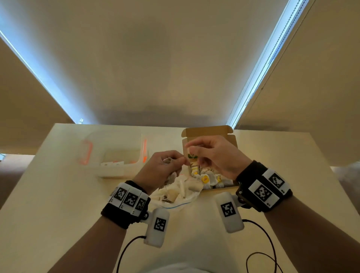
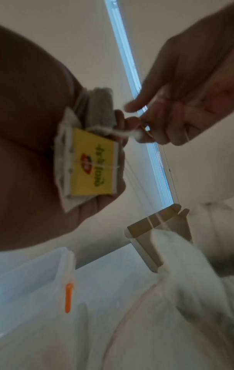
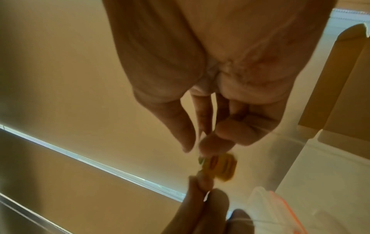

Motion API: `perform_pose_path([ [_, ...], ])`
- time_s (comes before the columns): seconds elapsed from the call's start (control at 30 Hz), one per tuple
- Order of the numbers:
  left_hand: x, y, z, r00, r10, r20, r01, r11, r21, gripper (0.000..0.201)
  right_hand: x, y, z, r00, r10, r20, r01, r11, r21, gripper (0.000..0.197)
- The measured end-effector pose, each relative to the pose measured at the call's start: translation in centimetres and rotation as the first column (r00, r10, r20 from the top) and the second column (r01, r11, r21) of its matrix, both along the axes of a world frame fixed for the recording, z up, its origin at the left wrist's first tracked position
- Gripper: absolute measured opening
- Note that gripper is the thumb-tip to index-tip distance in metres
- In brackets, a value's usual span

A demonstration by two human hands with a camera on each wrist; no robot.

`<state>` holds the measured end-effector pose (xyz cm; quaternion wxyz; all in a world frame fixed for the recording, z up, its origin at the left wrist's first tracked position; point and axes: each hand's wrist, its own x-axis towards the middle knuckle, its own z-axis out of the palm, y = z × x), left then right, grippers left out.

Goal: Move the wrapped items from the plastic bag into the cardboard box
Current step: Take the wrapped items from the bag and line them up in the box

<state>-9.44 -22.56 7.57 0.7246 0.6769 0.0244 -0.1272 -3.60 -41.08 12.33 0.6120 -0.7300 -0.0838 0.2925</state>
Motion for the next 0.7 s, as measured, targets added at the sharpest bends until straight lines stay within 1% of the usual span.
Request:
perform_pose_path([
  [0.1, -0.2, 0.5, 0.2, 0.998, 0.045, -0.037, -0.051, 0.982, -0.182, 0.019, 0.2, -1.0, -0.1, 0.998, 0.04, -0.041, -0.042, 0.998, -0.04, 0.022],
  [0.17, -0.1, 0.8, 0.2, 0.992, 0.095, -0.084, -0.117, 0.941, -0.317, 0.018, 0.2, -1.6, -0.2, 0.998, 0.054, -0.014, -0.055, 0.995, -0.088, 0.019],
  [0.2, -0.1, 0.9, 0.2, 0.989, 0.109, -0.101, -0.138, 0.924, -0.356, 0.018, 0.1, -1.7, -0.2, 0.998, 0.058, 0.002, -0.057, 0.993, -0.103, 0.017],
  [0.23, -0.1, 1.0, 0.3, 0.987, 0.119, -0.11, -0.151, 0.92, -0.361, 0.017, 0.0, -1.9, -0.2, 0.998, 0.06, 0.017, -0.058, 0.992, -0.112, 0.015],
  [0.33, -0.1, 1.0, 0.5, 0.984, 0.14, -0.108, -0.164, 0.952, -0.259, 0.022, -0.2, -1.9, -0.2, 0.99, 0.09, 0.108, -0.068, 0.98, -0.189, 0.01],
  [0.4, -0.1, 1.0, 0.8, 0.988, 0.122, -0.09, -0.137, 0.972, -0.191, 0.026, -0.3, -1.5, -0.4, 0.961, 0.135, 0.241, -0.064, 0.957, -0.281, 0.007],
  [0.47, 0.0, 0.9, 1.1, 0.993, 0.1, -0.063, -0.107, 0.988, -0.116, 0.027, -0.2, -1.1, -0.6, 0.92, 0.15, 0.362, -0.022, 0.943, -0.333, 0.002],
  [0.53, -0.1, 0.9, 1.5, 0.995, 0.097, -0.037, -0.098, 0.995, -0.033, 0.028, -0.1, -0.9, -0.7, 0.888, 0.137, 0.439, 0.018, 0.943, -0.332, 0.005],
  [0.63, -0.1, 0.9, 1.8, 0.992, 0.125, -0.014, -0.123, 0.989, 0.076, 0.025, -0.3, -0.7, -0.5, 0.855, 0.078, 0.514, 0.072, 0.962, -0.265, 0.006],
  [0.7, -0.1, 0.8, 1.9, 0.989, 0.149, -0.014, -0.147, 0.984, 0.096, 0.021, -0.4, -0.6, -0.3, 0.839, 0.057, 0.542, 0.08, 0.971, -0.226, 0.006],
])
